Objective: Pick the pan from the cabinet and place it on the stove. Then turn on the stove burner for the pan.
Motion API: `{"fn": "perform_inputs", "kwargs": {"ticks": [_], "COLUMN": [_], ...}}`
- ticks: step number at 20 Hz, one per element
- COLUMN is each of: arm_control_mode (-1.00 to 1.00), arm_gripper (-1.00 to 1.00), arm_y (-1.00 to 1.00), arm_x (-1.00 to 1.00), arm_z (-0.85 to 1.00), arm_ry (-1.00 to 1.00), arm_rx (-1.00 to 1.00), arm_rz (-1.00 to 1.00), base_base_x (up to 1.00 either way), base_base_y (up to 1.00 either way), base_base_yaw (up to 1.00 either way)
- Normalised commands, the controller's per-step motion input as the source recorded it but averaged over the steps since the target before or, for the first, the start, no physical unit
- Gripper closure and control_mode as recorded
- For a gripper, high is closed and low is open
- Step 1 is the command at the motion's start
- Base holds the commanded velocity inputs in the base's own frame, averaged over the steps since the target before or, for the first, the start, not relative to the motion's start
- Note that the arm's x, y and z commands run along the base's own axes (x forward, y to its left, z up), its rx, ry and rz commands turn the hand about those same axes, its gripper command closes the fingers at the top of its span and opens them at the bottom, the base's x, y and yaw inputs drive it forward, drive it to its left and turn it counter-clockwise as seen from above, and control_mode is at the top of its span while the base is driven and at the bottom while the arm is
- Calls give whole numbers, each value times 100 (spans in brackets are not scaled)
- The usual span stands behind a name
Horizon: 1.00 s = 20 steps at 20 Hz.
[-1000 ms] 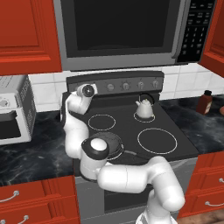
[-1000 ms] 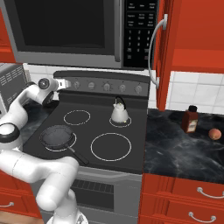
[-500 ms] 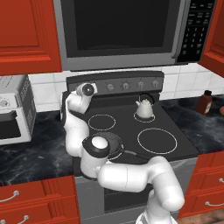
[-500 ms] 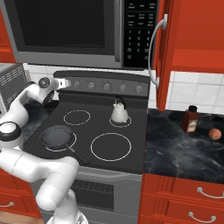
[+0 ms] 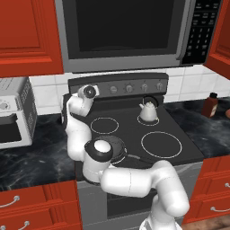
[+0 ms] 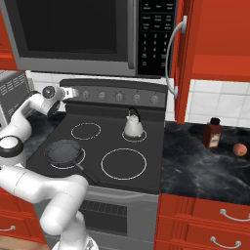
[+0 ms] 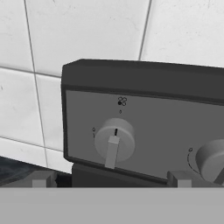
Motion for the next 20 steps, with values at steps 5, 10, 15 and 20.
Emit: {"fn": "perform_inputs", "kwargs": {"ticks": [5, 10, 15, 20], "arm_control_mode": [-100, -100, -100, -100], "arm_gripper": [-100, -100, -100, -100], "arm_y": [0, 0, 0, 0], "arm_x": [0, 0, 0, 0], "arm_z": [0, 0, 0, 0], "arm_ry": [0, 0, 0, 0], "arm_rx": [0, 0, 0, 0], "arm_rz": [0, 0, 0, 0], "base_base_x": [0, 0, 0, 0], "base_base_y": [0, 0, 0, 0], "base_base_yaw": [0, 0, 0, 0]}}
